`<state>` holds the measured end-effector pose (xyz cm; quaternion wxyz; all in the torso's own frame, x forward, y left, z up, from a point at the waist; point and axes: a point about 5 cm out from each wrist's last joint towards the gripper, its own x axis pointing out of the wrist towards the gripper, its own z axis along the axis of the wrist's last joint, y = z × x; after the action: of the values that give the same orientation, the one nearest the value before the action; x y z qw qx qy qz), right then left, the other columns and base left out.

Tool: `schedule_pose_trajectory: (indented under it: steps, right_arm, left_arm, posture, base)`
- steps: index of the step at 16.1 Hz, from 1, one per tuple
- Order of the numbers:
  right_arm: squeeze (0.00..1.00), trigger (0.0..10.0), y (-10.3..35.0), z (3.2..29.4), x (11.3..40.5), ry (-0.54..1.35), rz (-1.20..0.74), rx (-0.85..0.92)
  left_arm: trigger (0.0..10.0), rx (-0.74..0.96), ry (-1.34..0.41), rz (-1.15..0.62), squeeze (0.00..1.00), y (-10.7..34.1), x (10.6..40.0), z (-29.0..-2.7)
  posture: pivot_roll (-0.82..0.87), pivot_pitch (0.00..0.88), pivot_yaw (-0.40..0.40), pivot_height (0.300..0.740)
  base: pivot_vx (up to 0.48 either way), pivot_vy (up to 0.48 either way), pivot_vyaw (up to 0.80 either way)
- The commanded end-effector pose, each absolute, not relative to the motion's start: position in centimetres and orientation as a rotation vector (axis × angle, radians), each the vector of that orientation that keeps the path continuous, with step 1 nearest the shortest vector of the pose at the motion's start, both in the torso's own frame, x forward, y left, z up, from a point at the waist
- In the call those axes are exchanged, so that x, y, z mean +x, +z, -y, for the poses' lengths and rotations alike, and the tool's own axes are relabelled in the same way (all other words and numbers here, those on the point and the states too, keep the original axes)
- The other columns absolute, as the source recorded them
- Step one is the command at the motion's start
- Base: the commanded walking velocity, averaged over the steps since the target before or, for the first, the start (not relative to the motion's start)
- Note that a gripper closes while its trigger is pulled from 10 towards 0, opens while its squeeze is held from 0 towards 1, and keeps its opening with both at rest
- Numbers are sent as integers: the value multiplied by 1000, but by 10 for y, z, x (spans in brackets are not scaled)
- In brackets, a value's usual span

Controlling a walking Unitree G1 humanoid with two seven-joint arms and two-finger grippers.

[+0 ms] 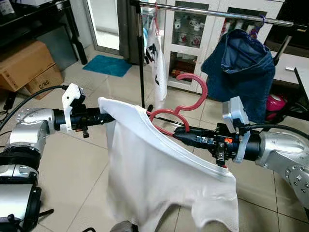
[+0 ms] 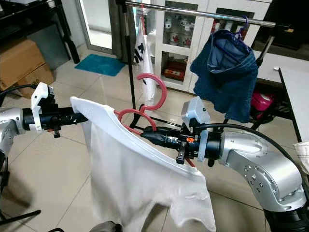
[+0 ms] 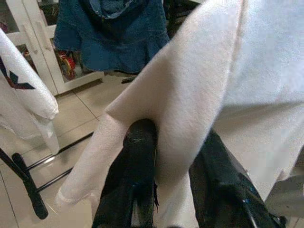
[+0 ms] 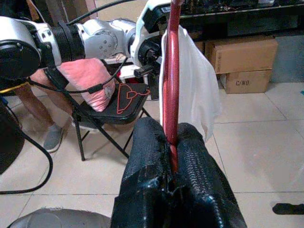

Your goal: Hang hanger

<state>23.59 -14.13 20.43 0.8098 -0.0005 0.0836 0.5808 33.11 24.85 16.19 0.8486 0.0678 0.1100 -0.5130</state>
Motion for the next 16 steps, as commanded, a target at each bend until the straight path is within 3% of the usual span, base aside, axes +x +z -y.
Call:
schedule_pose_trajectory:
  steps: [1,8,13,14,16]
  right_arm:
    - [0,10000,210,140,233,1259,-149,-2]
    - [0,10000,210,144,235,1227,-147,4]
    - [0,10000,208,146,238,1189,-154,1]
    - [0,10000,208,146,237,1195,-154,4]
    - [0,10000,209,145,237,1196,-153,4]
  left_arm:
    - [0,144,-1070,-196,0,170,335,-248]
    - [0,-46,-796,-68,0,160,338,-259]
    - [0,-242,-442,14,0,155,344,-277]
    - [0,-341,-283,27,0,152,347,-284]
    - [0,-376,-232,16,0,150,350,-283]
  posture:
    - [-124,0,72,740]
    - [-125,0,72,740]
    - [-125,0,73,740]
    - [-125,0,71,740]
    - [-127,0,72,740]
  base:
    - [0,0,0]
    - [0,0,0]
    - [0,0,0]
    - [0,0,0]
    - [0,0,0]
